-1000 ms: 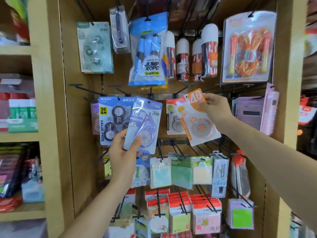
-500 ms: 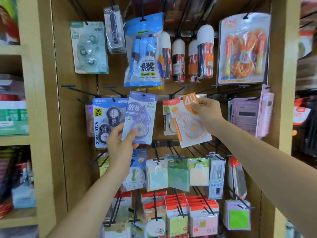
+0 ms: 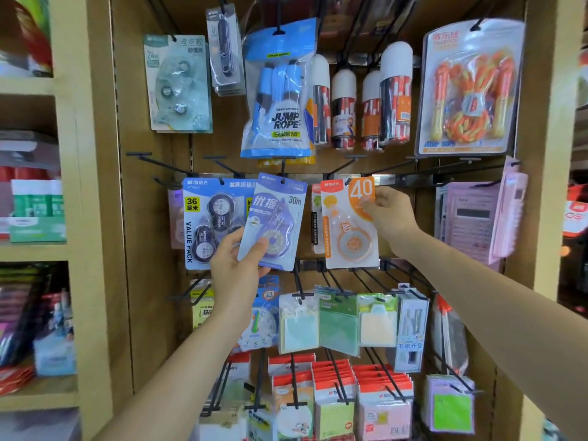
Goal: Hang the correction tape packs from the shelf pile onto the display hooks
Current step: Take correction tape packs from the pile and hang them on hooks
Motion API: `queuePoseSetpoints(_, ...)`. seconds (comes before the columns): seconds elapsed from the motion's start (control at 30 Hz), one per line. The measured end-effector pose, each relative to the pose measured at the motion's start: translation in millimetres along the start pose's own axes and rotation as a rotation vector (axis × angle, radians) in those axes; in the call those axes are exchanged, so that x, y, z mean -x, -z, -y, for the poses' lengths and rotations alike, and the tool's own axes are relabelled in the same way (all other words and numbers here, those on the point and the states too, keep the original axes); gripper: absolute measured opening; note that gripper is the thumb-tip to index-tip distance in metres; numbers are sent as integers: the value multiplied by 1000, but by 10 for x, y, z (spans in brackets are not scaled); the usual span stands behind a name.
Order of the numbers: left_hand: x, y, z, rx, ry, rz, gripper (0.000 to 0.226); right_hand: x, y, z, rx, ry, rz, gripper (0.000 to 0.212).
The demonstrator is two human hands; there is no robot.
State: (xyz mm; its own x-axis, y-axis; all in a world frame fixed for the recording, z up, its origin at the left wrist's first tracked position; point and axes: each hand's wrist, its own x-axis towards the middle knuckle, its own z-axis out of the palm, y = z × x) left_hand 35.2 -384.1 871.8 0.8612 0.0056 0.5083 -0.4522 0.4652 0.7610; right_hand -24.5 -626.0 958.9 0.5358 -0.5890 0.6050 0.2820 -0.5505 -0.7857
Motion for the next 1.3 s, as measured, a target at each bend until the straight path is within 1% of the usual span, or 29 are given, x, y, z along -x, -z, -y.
queuePoseSetpoints(0.07, -30, -27, 18, -3, 15, -20, 25, -6, -16, -6, 23, 8, -25, 31)
queuePoseSetpoints(0.13, -23, -31, 52, -7, 19, -28, 22, 13, -29, -8, 110, 78, -83, 39)
queuePoseSetpoints(0.2, -15, -19, 84, -10, 17, -29, 19, 77, -13, -21, 283, 259, -200, 45)
queuePoseSetpoints(0.27, -28, 7, 114, -53, -6, -29, 15, 153, 11, -56, 509, 546, -278, 41)
queuePoseSetpoints(0.3, -32, 20, 122, -93, -39, -30, 15, 197, 15, -77, 610, 682, -260, 36)
queuePoseSetpoints(0.33, -33, 34, 126, -133, -75, -30, 16, 233, 4, -106, 699, 769, -210, 35)
queuePoseSetpoints(0.37, -31, 47, 130, -170, -101, -31, 18, 267, -18, -133, 773, 797, -147, 39)
queuePoseSetpoints(0.43, 5, 57, 128, -204, -140, -33, 23, 291, -73, -188, 888, 729, -31, 49)
queuePoseSetpoints(0.5, 44, 58, 123, -221, -186, -26, 28, 257, -135, -214, 956, 630, 40, 55)
queuePoseSetpoints(0.57, 56, 66, 127, -227, -207, -9, 31, 188, -193, -224, 1012, 569, 80, 58)
queuePoseSetpoints(0.7, 22, 87, 143, -255, -181, 14, 30, -24, -276, -212, 1123, 494, 156, 61)
queuePoseSetpoints(0.8, 23, 96, 105, -303, -195, 23, 31, -170, -348, -188, 1191, 457, 206, 61)
queuePoseSetpoints(0.83, 36, 100, 86, -351, -216, 7, 31, -206, -371, -180, 1208, 441, 228, 61)
queuePoseSetpoints(0.9, 65, 115, 61, -488, -289, -89, 37, -262, -400, -174, 1231, 412, 271, 62)
queuePoseSetpoints(0.97, 91, 110, 22, -605, -424, -169, 42, -298, -389, -172, 1230, 410, 304, 62)
queuePoseSetpoints(1.0, 89, 91, -7, -662, -504, -159, 41, -301, -371, -177, 1211, 411, 325, 62)
queuePoseSetpoints(1.07, 38, 12, -81, -803, -638, -51, 42, -275, -320, -213, 1150, 404, 370, 63)
queuePoseSetpoints(1.17, -123, -142, -158, -1114, -795, 118, 56, -115, -227, -313, 1038, 406, 392, 63)
queuePoseSetpoints(1.23, -216, -259, -177, -1306, -863, 197, 62, 23, -151, -431, 958, 419, 427, 60)
queuePoseSetpoints(1.3, -303, -364, -148, -1443, -888, 249, 70, 132, -90, -603, 906, 398, 514, 61)
